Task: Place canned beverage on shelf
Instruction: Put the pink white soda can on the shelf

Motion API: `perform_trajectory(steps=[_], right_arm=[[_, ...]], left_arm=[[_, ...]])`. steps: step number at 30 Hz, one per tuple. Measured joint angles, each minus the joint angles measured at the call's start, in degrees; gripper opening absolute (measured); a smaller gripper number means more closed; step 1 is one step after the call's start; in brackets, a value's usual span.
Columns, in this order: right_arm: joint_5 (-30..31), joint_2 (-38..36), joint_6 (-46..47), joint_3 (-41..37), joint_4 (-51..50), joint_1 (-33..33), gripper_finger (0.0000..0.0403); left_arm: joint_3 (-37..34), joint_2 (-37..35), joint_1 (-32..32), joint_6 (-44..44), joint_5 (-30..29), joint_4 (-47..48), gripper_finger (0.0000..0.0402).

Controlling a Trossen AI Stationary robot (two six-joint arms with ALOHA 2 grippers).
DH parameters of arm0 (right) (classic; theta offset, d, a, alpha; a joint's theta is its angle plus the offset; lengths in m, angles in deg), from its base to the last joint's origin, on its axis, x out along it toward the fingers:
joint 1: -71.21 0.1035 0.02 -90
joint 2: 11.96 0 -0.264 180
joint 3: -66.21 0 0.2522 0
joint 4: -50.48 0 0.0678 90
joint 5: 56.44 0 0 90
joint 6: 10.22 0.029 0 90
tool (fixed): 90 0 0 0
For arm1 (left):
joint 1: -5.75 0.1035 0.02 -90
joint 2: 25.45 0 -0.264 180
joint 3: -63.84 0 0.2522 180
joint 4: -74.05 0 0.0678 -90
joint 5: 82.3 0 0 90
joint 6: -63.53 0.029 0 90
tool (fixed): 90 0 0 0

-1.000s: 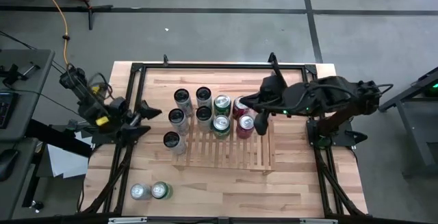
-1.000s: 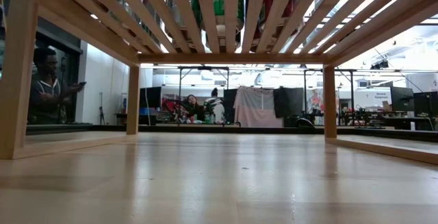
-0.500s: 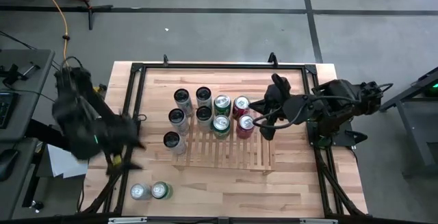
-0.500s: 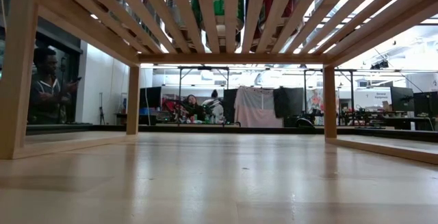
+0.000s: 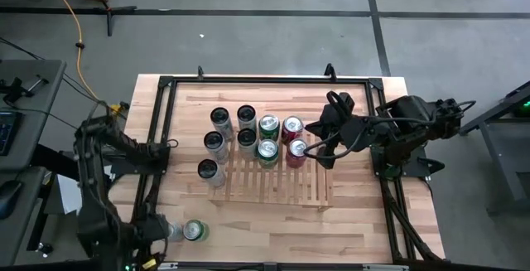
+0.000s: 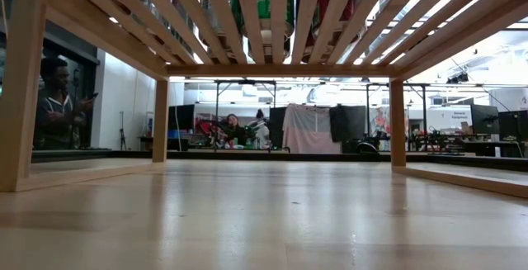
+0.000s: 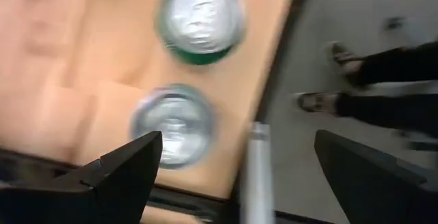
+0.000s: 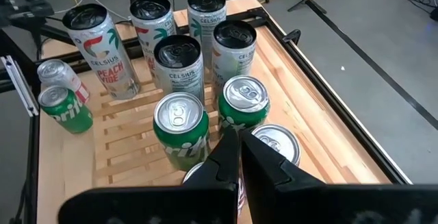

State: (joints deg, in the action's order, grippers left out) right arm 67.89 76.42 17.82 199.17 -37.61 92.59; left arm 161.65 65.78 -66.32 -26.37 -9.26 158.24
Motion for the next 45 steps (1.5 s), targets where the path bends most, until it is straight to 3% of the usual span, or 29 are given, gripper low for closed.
perform_trajectory(steps=[7,21,28,45], right_arm=[[-0.02,0.0,0.37,0.0,-0.04,0.04,0.0],[-0.02,0.0,0.63,0.0,-0.04,0.04,0.0],[-0.02,0.0,0.54,0.0,-0.26,0.04,0.0],[1.54,0.0,0.45,0.0,-1.48,0.0,0.0]], left_arm=[[-0.01,4.03,-0.02,4.41,-0.69,8.37,0.0374],[-11.74,-4.01,0.06,7.69,0.6,-1.2,0.037],[-15.03,-4.13,0.04,9.7,2.92,-7.58,0.0369],[-22.08,-3.86,0.81,9.01,2.95,-10.93,0.0369]])
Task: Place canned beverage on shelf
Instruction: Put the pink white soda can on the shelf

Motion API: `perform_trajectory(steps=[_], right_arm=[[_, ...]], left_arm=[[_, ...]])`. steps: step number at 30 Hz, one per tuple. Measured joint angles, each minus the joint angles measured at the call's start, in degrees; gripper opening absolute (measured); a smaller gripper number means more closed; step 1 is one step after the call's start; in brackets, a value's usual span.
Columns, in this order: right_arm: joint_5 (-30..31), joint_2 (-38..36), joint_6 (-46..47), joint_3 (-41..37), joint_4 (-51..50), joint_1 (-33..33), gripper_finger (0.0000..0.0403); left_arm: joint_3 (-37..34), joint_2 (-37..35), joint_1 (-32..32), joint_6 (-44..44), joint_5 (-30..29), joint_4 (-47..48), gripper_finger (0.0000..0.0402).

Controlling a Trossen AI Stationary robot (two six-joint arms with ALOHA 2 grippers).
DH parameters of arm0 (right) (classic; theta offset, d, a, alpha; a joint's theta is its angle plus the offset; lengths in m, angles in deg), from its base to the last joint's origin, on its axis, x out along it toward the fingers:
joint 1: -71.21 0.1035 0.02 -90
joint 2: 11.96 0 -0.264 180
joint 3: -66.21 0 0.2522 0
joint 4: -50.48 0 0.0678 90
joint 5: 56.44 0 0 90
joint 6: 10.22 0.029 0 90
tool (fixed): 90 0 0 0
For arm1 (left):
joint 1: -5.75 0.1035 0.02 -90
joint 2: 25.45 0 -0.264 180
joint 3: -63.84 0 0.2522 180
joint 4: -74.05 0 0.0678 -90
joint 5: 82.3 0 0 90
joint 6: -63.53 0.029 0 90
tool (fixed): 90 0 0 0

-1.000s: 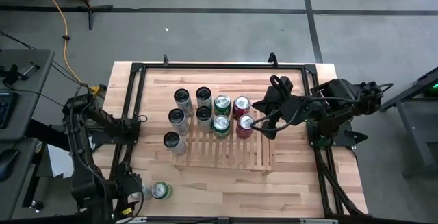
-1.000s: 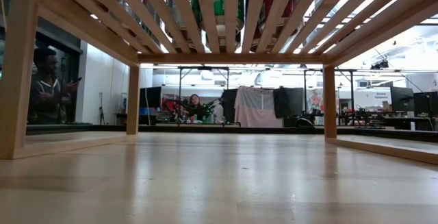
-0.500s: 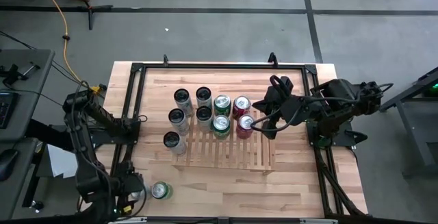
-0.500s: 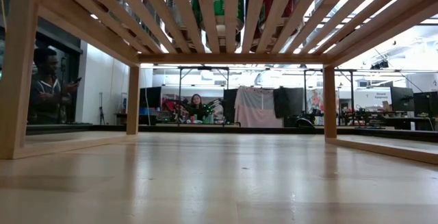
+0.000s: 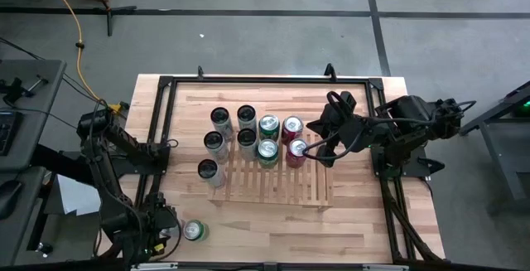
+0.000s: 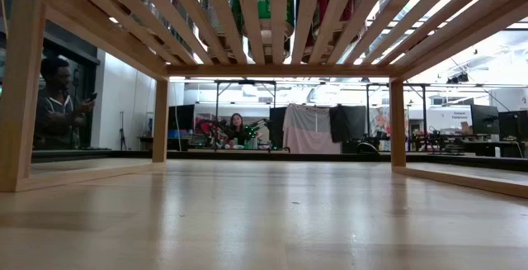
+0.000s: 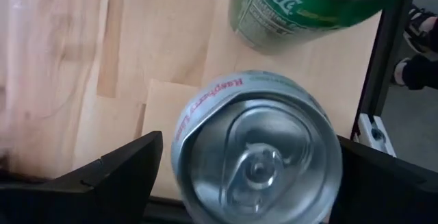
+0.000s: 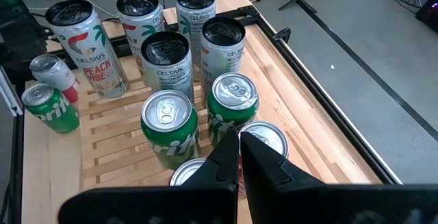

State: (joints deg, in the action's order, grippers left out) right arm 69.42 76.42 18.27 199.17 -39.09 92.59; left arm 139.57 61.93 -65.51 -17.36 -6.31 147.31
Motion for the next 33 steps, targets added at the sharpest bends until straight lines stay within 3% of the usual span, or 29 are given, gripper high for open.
perform_trajectory(steps=[6,11,18,20,23,27,30,33], right_arm=[[-0.01,0.02,0.0,0.0,0.02,0.0,0.0],[-0.02,0.02,0.0,0.0,0.04,0.0,0.0],[-0.05,0.02,-0.35,0.0,0.07,0.0,0.0],[-0.06,0.02,-0.42,0.0,0.1,0.0,0.0],[-0.65,0.02,-0.5,0.0,0.56,0.0,0.0],[-3.15,0.02,-2.14,0.0,4.52,0.0,0.0002],[-5.45,-0.26,-4.42,-0.02,10.08,0.0,0.0015],[-7.76,-0.97,-7.89,-0.02,16.93,0.0,0.0048]], left_arm=[[-1.27,0.02,1.47,-0.01,0.24,-1.9,0.0357],[0.93,-0.89,4.14,0.04,7.7,-1.04,0.0275],[10.02,-9.29,4.49,-1.34,17.23,-0.2,0.0273],[14.02,-12.34,4.51,-3.38,17.59,-0.34,0.0273],[21.03,-16.01,4.49,-6.28,12.46,-0.45,0.0273],[30.89,-18.34,5.73,-4.64,-2.03,-0.34,0.0273],[38.4,-18.12,9.08,5.09,-10.98,-0.61,0.0273],[45.87,-16.74,14.34,18.7,-16.05,-0.9,0.0273]])
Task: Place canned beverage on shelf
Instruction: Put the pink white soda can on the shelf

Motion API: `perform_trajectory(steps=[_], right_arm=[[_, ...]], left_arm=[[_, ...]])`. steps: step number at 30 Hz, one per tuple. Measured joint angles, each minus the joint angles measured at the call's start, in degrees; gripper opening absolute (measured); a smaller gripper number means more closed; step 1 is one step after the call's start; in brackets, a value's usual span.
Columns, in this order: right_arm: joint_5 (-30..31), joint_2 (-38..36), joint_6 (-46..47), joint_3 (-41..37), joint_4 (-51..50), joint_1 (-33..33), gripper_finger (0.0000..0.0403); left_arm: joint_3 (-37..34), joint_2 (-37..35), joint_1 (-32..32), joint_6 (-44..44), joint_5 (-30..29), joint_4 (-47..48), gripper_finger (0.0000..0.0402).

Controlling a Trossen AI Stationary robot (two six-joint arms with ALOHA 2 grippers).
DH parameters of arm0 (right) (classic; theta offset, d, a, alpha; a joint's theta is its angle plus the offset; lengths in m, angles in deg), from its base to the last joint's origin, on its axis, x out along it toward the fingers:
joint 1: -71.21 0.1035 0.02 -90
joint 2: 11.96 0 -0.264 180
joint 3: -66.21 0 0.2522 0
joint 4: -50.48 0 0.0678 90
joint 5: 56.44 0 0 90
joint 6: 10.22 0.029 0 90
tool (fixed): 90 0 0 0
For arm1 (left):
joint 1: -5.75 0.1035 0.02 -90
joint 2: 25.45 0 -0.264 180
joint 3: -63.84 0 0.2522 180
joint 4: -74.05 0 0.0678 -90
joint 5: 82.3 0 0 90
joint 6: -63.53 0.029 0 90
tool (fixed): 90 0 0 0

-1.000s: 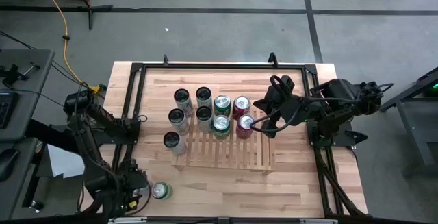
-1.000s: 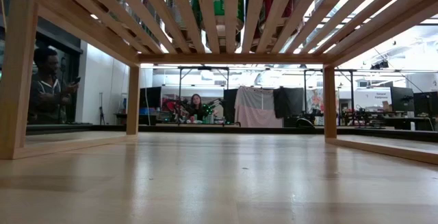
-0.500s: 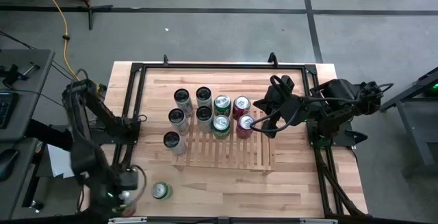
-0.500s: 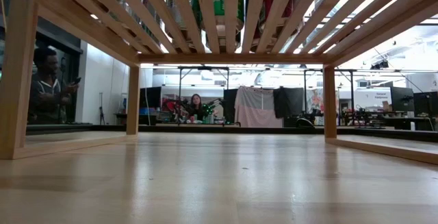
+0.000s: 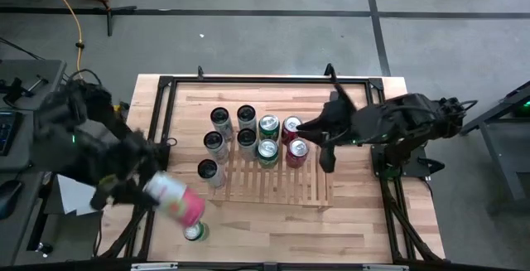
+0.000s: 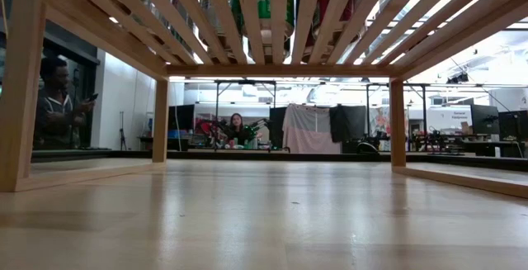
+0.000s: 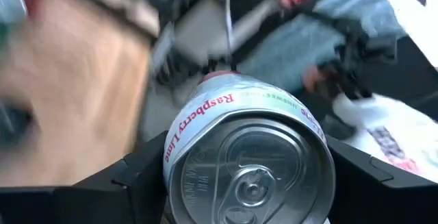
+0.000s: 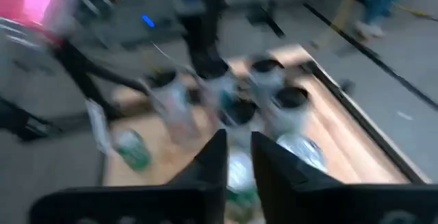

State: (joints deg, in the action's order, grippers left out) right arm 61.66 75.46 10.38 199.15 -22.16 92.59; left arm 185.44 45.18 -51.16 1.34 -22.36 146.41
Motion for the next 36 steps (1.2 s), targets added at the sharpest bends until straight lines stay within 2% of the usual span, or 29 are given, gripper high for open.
perform_trajectory(steps=[3,7,10,12,16,21,26,29,36], right_arm=[[-4.01,-0.58,-0.15,0.0,7.71,0.0,0.0104],[-9.37,-0.52,-1.51,0.0,17.27,0.04,0.0204],[-13.76,0.04,-1.68,0.02,20.83,-0.23,0.0279],[-15.74,0.45,-3.19,0.02,21.46,-0.56,0.0321],[-16.16,0.4,-6.95,0.01,21.56,-1.17,0.0374],[-17.47,0.84,-7.67,0.07,19.87,-3.87,0.0391],[-26.34,1.79,-5.2,0.02,12.97,-7.61,0.0392],[-31.84,1.81,-1.11,0.02,10.57,-9.27,0.0392],[-38.02,1.95,2.62,0.02,5.17,-10.58,0.0392]], left_arm=[[6.19,2.51,7.05,14.49,-1.57,0.0,0.0273],[10.77,5.97,16.55,30.02,-2.22,0.22,0.0273],[11.53,7.99,22.67,36.0,-1.71,0.22,0.0273],[11.53,9.45,26.19,38.18,1.12,0.37,0.0273],[11.51,12.86,31.44,43.43,6.43,0.24,0.0273],[11.51,17.45,35.96,53.4,11.36,-0.11,0.0273],[11.45,21.76,38.23,64.7,14.98,-3.42,0.0273],[11.45,23.3,38.15,70.67,14.43,-6.24,0.0273],[11.47,25.01,35.49,83.97,11.45,-7.71,0.0273]])
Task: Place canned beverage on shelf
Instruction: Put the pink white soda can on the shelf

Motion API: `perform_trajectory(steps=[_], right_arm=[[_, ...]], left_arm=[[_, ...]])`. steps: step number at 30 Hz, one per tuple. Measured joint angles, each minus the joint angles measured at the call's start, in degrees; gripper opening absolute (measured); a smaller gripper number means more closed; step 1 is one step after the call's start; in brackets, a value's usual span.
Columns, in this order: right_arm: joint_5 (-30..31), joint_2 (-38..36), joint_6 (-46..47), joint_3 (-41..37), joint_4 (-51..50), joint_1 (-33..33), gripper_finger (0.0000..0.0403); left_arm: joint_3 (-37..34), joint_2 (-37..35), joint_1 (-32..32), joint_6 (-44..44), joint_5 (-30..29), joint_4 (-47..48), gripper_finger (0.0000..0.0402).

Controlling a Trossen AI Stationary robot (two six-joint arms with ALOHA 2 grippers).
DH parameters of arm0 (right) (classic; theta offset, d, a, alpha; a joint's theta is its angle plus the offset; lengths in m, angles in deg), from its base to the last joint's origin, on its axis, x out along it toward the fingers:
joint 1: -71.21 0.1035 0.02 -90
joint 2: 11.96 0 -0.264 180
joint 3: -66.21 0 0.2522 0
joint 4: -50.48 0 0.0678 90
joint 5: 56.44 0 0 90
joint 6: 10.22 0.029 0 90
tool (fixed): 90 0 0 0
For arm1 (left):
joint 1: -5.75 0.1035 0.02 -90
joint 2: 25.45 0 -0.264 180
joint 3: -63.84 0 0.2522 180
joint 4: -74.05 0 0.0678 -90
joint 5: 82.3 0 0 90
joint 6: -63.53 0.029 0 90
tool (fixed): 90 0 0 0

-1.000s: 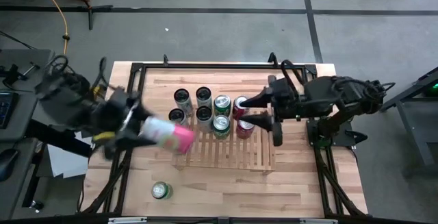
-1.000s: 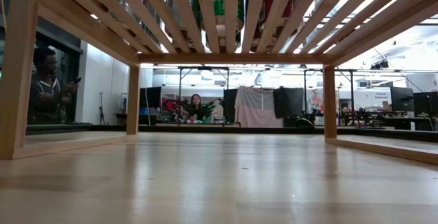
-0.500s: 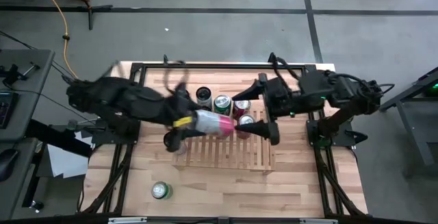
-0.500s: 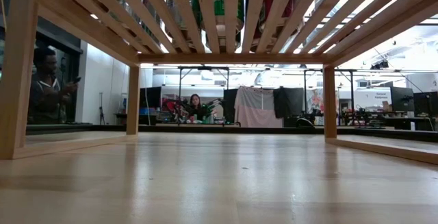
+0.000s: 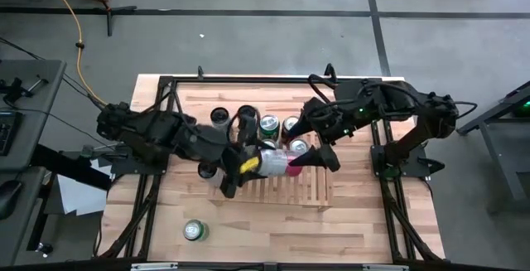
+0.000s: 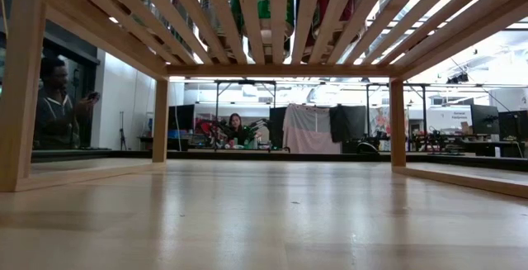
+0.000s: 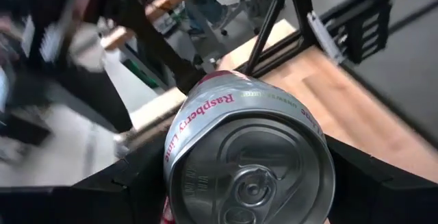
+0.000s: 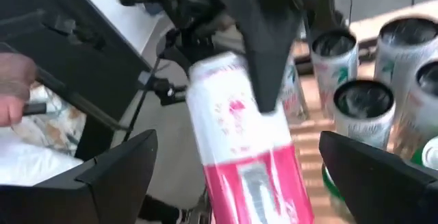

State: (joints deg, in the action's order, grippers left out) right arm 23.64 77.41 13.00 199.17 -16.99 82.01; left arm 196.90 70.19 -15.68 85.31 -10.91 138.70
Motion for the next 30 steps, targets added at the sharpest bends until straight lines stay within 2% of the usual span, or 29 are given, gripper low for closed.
perform_trajectory(steps=[6,10,14,24,27,30], right_arm=[[-1.48,1.36,1.46,-0.01,-1.65,0.04,0.0392],[-7.47,2.9,2.98,0.0,-0.9,0.04,0.0392],[-12.83,5.19,4.38,-0.02,0.95,0.44,0.0392],[-18.32,6.97,3.47,-0.02,3.44,0.75,0.0386],[-19.09,6.9,3.46,-0.07,4.41,0.82,0.0366],[-19.83,6.88,3.5,-0.07,4.17,0.77,0.0325]], left_arm=[[0.0,1.34,-2.81,14.26,-4.76,-6.36,0.0273],[0.05,2.08,-3.51,18.91,-5.17,-8.08,0.0273],[0.0,2.38,-3.28,19.08,-5.43,-7.36,0.0273],[0.09,2.53,-3.33,16.18,-3.74,-7.38,0.0273],[0.13,2.49,-3.87,16.45,-3.49,-7.66,0.0273],[0.2,2.42,-3.85,16.51,-3.07,-7.85,0.0273]])
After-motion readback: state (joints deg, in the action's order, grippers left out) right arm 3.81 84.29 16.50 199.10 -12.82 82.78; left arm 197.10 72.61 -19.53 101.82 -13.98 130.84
